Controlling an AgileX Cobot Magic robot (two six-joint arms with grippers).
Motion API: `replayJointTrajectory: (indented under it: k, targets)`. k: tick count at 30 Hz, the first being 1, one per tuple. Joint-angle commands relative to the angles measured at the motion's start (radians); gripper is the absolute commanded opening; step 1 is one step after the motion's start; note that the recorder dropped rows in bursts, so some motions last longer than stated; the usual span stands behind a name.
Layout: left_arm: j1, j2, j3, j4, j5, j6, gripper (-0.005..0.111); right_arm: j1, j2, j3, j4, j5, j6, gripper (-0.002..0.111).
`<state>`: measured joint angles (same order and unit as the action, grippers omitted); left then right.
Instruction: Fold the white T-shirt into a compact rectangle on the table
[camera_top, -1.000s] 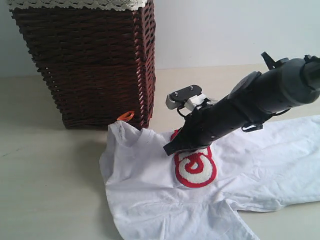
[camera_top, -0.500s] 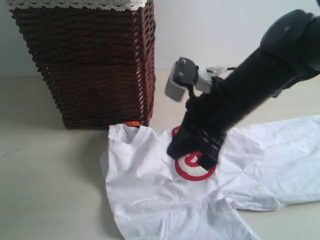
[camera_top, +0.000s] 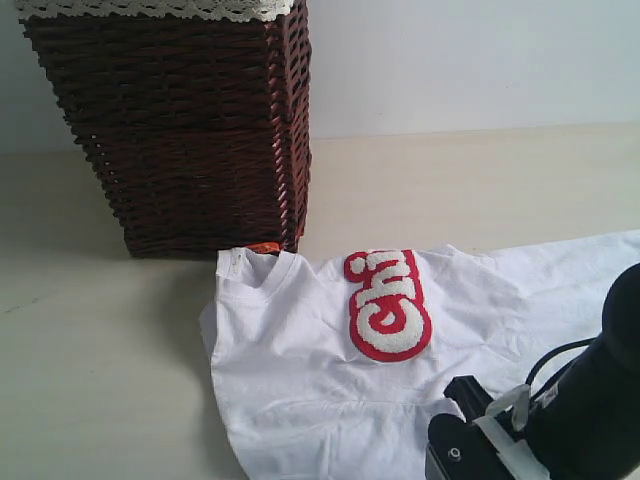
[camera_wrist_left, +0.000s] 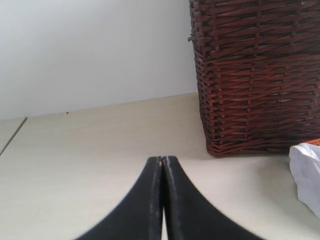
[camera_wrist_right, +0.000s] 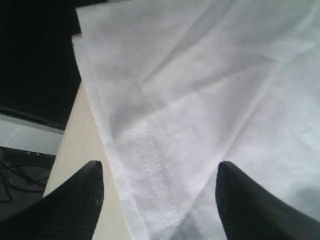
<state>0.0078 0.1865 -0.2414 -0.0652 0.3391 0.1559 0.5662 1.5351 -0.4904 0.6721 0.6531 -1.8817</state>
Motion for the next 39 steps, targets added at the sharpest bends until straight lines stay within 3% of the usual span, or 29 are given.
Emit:
replayJointTrajectory:
  k: [1,14,17,22,24,33,39]
  targets:
    - [0.004,-0.004,0.005,0.0,-0.006,-0.002,0.0,0.004,0.061,0.004,0.007,-0.064,0.01,0.061]
    - [0.004,-0.004,0.005,0.0,-0.006,-0.002,0.0,0.004,0.125,0.004,0.01,-0.126,0.087,0.0]
    - [0.004,-0.004,0.005,0.0,-0.006,-0.002,0.0,0.004,0.102,0.004,0.01,-0.06,0.115,0.0]
    - [0.004,-0.004,0.005,0.0,-0.006,-0.002,0.0,0.004,0.023,0.002,0.01,0.268,0.111,0.0]
    - [0.004,-0.004,0.005,0.0,-0.006,-0.002,0.0,0.004,0.004,0.002,0.01,0.322,0.111,0.0]
    - [0.004,-0.004,0.005,0.0,-0.006,-0.002,0.0,0.004,-0.003,-0.024,0.191,0.062,0.071,0.0]
    - [0.004,-0.004,0.005,0.0,-0.006,-0.002,0.0,0.004,-0.003,-0.131,0.38,0.017,0.073,0.0]
